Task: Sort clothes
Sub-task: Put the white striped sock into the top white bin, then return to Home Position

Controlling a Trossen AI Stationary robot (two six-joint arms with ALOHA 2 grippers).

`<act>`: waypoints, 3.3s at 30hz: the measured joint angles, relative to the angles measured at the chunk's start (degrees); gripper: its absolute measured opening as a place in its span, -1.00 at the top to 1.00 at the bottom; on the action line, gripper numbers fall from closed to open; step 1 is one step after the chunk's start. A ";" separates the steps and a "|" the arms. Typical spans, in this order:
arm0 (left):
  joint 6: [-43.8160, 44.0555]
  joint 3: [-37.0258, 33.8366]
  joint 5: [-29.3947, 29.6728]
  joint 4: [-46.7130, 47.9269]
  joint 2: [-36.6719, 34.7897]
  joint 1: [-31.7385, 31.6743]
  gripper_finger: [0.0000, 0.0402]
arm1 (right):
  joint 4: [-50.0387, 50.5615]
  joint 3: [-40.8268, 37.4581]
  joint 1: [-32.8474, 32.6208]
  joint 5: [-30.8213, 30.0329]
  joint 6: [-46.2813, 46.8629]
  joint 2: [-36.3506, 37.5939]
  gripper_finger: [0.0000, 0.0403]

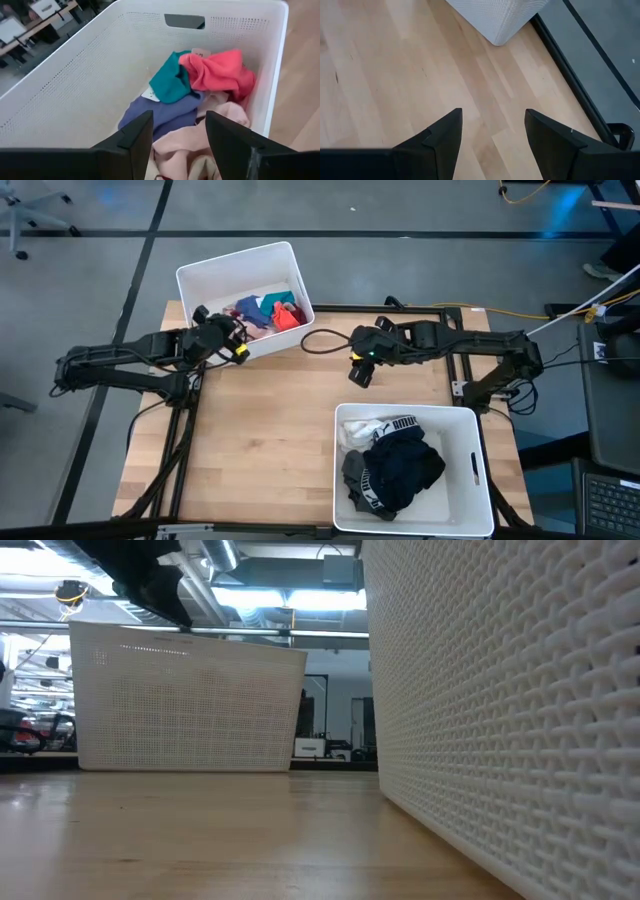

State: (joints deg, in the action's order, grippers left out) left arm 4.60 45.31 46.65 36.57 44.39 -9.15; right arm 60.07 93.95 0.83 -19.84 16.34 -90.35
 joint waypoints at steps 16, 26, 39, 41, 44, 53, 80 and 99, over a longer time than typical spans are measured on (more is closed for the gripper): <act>-5.87 -2.63 -8.80 -7.36 -0.14 0.30 0.15 | 6.05 0.75 -0.05 -1.54 -11.57 8.30 -0.07; -2.41 -2.63 -12.05 -13.37 0.03 4.00 0.15 | -0.03 -18.87 -0.05 -0.70 -4.96 25.00 -0.07; -0.56 -2.64 -12.09 -16.55 5.40 6.12 0.15 | -17.11 -41.81 -0.12 4.20 -3.83 39.82 -0.07; -1.37 -2.64 -12.07 -17.80 5.81 6.12 0.15 | -18.54 -43.48 -0.12 4.43 -5.13 42.02 -0.07; -1.84 -2.65 -13.56 -18.46 5.80 6.12 0.15 | -22.84 -46.03 -0.07 4.44 -7.65 45.23 -0.07; -6.14 -6.35 -28.17 -24.24 2.94 5.20 0.18 | -44.45 -56.14 5.03 5.42 -14.91 53.03 -0.06; -2.03 -21.49 -38.15 -32.93 -14.92 9.15 0.98 | -63.92 -72.76 13.82 20.01 -15.38 57.93 0.94; -5.37 -21.49 -38.12 -32.66 -16.30 9.66 0.99 | -68.08 -82.02 13.80 20.92 -14.92 69.87 0.98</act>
State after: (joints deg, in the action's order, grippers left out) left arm -0.77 23.81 8.54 3.90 28.09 0.51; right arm -8.01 11.93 14.63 1.08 1.42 -20.48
